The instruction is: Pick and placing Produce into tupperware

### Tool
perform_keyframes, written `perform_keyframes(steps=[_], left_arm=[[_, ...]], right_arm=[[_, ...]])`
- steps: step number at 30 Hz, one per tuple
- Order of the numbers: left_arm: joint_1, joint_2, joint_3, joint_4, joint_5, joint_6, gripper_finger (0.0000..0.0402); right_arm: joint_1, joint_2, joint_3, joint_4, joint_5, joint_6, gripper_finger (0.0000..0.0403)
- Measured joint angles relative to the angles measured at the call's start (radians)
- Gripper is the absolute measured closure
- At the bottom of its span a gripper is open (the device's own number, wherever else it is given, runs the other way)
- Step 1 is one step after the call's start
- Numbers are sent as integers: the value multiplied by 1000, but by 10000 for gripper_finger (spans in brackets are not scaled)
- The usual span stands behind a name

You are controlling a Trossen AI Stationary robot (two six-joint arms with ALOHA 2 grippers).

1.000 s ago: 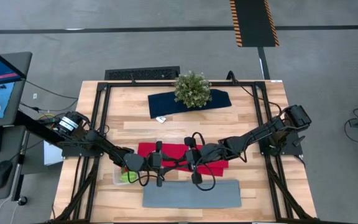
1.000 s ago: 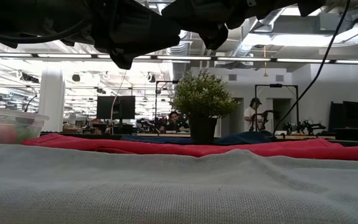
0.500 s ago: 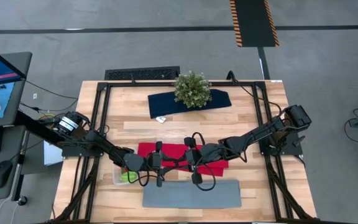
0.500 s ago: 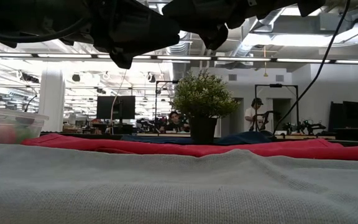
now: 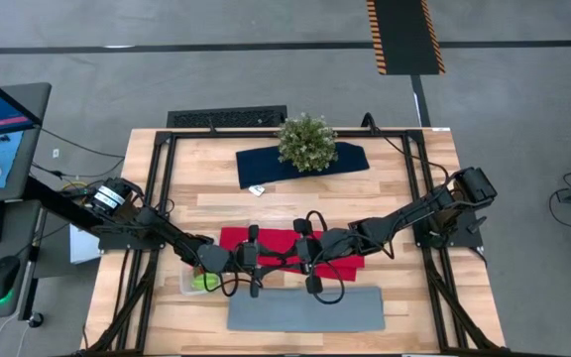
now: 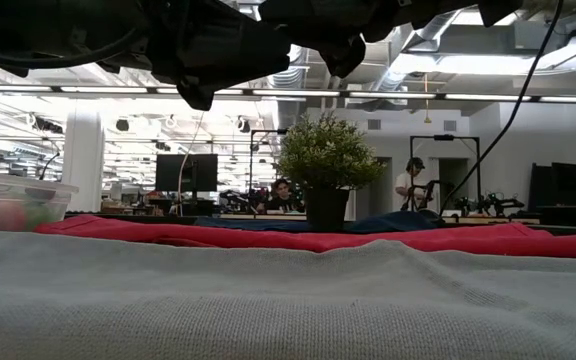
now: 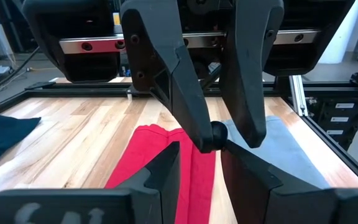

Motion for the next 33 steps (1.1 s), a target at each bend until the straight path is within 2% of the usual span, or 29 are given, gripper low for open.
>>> perform_keyframes(steps=[22,28,33], left_arm=[[0,0,0,2,1,-4,294],[10,0,2,-104,0,-64,294],[42,0,1,-206,0,-172,294]], right_arm=[[-2,0,0,7,1,-20,289],[7,0,0,-147,30,20,289],[12,-2,0,-161,55,27,289]])
